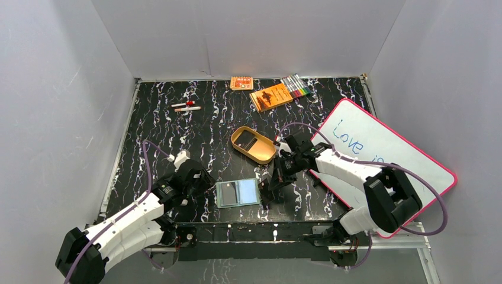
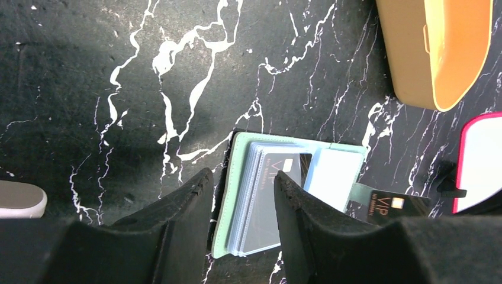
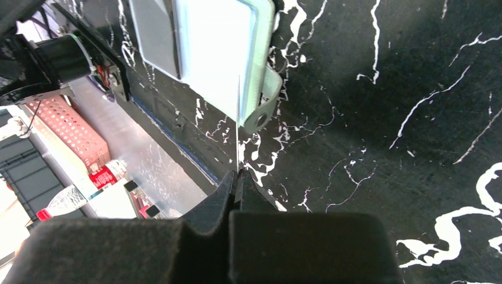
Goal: Put the credit cards into the card holder
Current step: Turn over the card slot in the card holder.
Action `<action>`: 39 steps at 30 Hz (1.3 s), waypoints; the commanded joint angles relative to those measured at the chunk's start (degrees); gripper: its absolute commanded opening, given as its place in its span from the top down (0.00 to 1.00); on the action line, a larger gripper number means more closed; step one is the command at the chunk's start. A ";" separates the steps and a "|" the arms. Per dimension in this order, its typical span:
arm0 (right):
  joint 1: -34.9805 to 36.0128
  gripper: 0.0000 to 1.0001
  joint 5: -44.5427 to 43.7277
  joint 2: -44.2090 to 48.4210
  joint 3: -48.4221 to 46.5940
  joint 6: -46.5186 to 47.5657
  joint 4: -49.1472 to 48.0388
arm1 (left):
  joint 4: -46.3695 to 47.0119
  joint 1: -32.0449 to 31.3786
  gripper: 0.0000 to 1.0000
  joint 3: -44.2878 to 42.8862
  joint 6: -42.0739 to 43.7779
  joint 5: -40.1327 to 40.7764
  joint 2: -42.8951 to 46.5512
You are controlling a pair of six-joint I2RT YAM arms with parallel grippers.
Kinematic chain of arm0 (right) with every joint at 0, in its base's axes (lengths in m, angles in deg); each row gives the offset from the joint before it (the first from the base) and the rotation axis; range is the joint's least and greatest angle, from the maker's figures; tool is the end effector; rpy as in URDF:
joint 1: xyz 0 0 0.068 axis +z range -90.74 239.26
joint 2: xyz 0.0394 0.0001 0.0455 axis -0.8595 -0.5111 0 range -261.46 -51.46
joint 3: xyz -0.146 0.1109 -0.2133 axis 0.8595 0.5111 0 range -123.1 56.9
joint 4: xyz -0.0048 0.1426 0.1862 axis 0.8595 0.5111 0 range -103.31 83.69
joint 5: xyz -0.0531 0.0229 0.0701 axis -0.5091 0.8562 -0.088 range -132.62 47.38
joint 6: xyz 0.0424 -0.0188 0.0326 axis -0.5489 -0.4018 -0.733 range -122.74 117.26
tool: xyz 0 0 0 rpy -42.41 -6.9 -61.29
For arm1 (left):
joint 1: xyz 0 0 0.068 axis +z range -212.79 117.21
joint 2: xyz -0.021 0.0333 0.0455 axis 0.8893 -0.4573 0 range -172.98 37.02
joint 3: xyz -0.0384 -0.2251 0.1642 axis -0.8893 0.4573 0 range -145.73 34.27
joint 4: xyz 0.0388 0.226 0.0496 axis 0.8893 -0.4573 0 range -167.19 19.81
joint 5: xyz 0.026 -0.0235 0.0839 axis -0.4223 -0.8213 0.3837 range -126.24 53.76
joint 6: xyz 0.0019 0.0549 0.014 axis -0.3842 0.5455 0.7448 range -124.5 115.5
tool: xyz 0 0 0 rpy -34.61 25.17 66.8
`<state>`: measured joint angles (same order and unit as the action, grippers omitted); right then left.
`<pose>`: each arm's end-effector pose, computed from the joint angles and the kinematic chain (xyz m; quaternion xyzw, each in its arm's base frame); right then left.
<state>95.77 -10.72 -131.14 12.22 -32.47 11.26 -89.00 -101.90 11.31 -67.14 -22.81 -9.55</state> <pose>0.1781 0.1578 0.2142 -0.1268 0.9219 0.3600 0.0665 0.1127 -0.0797 0.2041 -0.2314 0.8800 -0.2433 0.3358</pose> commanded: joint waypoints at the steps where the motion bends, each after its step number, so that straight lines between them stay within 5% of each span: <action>1: 0.12 1.00 2.35 -2.04 1.08 -0.43 -5.04 | 1.49 0.11 0.60 0.63 0.60 -0.07 -0.05; 39: 1.19 1.00 3.99 -8.84 0.86 -1.49 -8.22 | 2.89 0.17 0.62 2.46 0.16 -0.61 -1.07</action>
<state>96.43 -7.75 -139.36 13.55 -34.02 3.64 -86.46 -101.90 13.16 -67.14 -23.57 -10.51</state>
